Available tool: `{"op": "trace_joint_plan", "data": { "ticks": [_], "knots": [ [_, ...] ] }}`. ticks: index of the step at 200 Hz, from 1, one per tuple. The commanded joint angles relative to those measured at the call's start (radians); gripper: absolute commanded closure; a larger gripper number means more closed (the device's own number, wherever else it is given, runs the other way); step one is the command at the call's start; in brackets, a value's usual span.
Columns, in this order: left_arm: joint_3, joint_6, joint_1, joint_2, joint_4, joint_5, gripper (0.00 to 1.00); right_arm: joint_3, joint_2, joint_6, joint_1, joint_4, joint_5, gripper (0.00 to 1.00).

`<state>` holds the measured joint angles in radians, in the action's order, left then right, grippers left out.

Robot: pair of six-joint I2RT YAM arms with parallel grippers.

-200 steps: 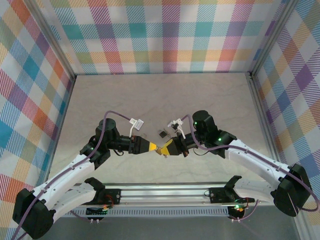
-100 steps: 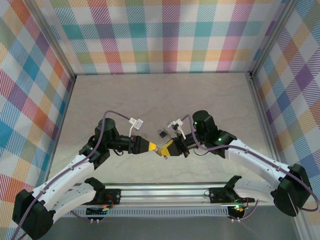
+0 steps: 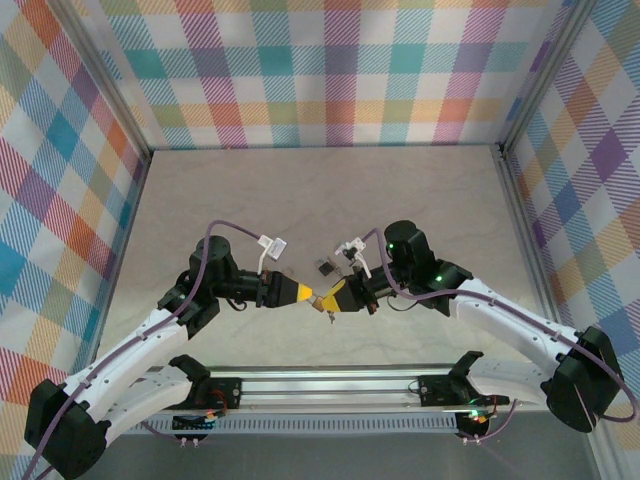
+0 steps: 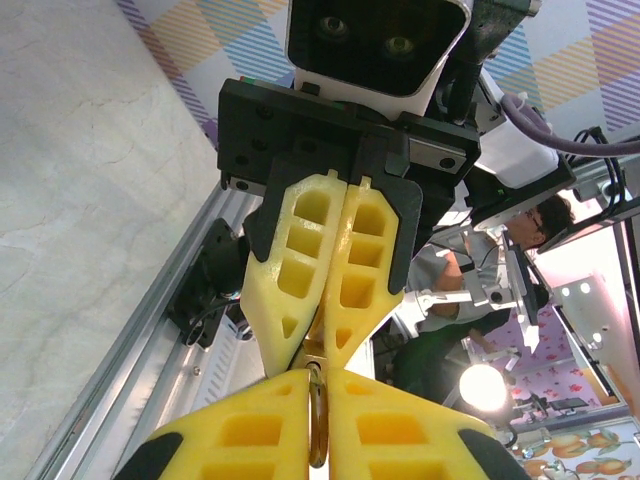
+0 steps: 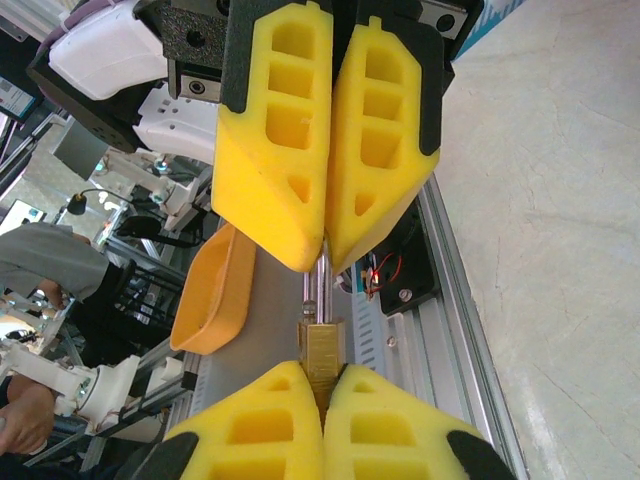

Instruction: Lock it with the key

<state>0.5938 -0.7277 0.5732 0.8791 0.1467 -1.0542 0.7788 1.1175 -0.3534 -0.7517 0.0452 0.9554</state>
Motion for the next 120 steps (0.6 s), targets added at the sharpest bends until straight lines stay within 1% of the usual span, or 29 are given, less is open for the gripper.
{"op": "trace_joint_plan", "data": {
  "ticks": [1, 38, 101, 120],
  "knots": [
    [0.021, 0.017, 0.009, -0.017, -0.012, -0.009, 0.91, 0.001, 0.001, -0.001, 0.005, -0.045, 0.026, 1.0],
    [0.031, 0.055, 0.015, -0.018, -0.06, 0.0, 1.0, 0.009, 0.002, -0.021, 0.004, -0.06, 0.036, 1.0],
    [0.052, 0.137, 0.037, -0.032, -0.16, 0.043, 1.0, 0.046, 0.015, -0.076, 0.005, -0.045, 0.015, 1.0],
    [0.052, 0.144, 0.043, -0.032, -0.166, 0.046, 1.0, 0.051, 0.018, -0.101, 0.005, -0.063, 0.017, 1.0]
  ]
}}
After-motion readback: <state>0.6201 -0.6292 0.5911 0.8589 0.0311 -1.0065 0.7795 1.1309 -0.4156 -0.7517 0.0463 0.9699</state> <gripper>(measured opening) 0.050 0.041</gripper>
